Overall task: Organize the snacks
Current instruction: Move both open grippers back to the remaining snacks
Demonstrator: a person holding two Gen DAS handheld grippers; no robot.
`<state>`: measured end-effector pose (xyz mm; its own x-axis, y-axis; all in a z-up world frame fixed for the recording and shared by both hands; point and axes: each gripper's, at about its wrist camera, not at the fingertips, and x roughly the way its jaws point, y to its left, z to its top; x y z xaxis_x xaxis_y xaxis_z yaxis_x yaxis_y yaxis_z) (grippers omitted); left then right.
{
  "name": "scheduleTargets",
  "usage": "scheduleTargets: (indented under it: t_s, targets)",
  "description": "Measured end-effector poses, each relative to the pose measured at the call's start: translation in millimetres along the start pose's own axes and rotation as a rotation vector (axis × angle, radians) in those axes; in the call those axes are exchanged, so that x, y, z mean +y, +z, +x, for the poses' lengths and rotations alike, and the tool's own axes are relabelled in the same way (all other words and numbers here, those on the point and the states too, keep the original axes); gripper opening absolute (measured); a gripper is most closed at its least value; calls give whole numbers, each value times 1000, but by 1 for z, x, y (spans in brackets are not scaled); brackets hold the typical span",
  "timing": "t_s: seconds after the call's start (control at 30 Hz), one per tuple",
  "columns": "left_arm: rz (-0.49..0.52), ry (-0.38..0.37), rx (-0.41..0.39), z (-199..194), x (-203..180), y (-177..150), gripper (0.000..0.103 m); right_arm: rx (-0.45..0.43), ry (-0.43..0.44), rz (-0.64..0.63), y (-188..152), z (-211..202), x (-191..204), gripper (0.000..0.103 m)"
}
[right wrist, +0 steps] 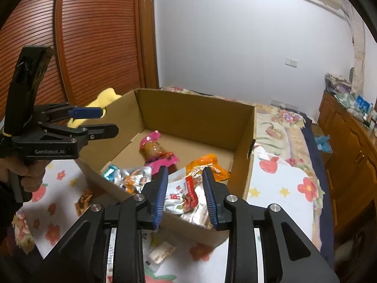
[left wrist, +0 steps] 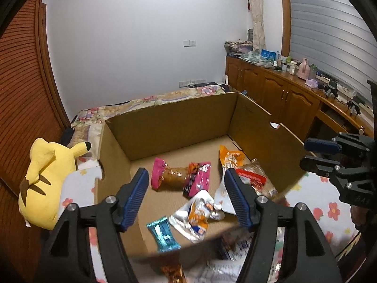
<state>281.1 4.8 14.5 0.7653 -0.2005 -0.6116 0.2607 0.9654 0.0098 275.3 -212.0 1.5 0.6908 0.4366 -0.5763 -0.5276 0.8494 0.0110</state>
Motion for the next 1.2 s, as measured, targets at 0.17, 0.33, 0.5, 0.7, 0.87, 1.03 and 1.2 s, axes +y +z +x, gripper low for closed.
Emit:
scheduleTargets:
  t_s: [0.17,0.33,0.5,0.7,0.87,1.03,1.2]
  targets:
    - [11,4,-4,-23,-7,-25,70,-17,0,11,-14,-24,13,51]
    - [10,3,8,-33,-8,-55,71,-13,10,20,-37,-37,30,55]
    - [-11,4,43,-30,-1,-85,71,13,23,26,-59,-36,47,58]
    - [-52,7,101,-11,11,-118,71,56,33,25,-83,-24,67,62]
    - [-66,3,122,-4,16,-134,66,97,58,11,-97,-7,82,63]
    - [-69,0,128,2,19,-141,56,130,75,-12,-107,10,95,64]
    - [-84,-3,144,11,22,-146,56,168,84,-29,-112,30,104,64]
